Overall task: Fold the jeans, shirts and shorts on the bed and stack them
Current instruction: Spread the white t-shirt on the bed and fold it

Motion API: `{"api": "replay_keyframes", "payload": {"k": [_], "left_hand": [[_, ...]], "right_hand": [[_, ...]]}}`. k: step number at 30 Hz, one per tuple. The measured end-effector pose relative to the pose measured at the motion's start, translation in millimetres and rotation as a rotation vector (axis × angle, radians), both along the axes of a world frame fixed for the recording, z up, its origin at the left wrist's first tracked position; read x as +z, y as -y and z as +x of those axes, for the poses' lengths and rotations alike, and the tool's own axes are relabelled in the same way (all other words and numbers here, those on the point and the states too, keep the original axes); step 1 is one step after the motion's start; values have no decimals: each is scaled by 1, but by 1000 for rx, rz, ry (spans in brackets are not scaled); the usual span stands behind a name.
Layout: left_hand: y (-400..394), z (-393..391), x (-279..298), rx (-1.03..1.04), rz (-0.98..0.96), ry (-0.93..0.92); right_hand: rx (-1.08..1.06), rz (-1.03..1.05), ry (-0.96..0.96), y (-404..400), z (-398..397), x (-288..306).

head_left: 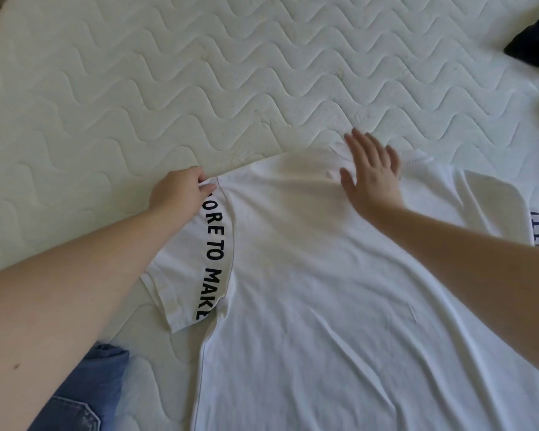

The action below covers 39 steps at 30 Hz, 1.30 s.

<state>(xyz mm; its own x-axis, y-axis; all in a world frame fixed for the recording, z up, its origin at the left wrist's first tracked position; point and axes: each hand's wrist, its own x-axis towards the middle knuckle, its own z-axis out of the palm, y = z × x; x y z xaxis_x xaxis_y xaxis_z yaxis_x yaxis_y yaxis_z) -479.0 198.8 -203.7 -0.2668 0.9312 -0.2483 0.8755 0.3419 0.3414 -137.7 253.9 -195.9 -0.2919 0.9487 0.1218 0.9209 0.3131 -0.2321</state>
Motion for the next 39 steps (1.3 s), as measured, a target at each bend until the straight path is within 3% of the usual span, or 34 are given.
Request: {"api": "replay_keyframes", "payload": {"k": [3, 10, 14, 21, 24, 27, 29, 31, 34, 36, 39], "left_hand": [[18, -8, -1, 55, -13, -10], [60, -48, 13, 92, -166, 68], [85, -67, 21, 180, -212, 112], [117, -85, 24, 415, -155, 395], [126, -81, 24, 583, -57, 534], [138, -68, 26, 738, -101, 754], [147, -58, 25, 770, -136, 855], [155, -48, 24, 769, -128, 886], [166, -33, 24, 761, -151, 966], [169, -24, 22, 718, -172, 977], [164, -16, 23, 634, -94, 820]], "right_hand": [[166, -63, 61, 47, -14, -6], [475, -219, -7, 170, -110, -3], [608, -346, 124, 230, -155, -6], [511, -209, 203, 250, -189, 3], [459, -156, 108, 250, -188, 9], [404, -74, -45, 255, -181, 8], [456, -167, -59, 263, -176, 6], [354, -277, -49, 271, -169, 4], [-29, -412, -134, 282, -160, 7], [-43, -488, -115, 288, -159, 6], [50, -486, -36, 293, -162, 3]]}}
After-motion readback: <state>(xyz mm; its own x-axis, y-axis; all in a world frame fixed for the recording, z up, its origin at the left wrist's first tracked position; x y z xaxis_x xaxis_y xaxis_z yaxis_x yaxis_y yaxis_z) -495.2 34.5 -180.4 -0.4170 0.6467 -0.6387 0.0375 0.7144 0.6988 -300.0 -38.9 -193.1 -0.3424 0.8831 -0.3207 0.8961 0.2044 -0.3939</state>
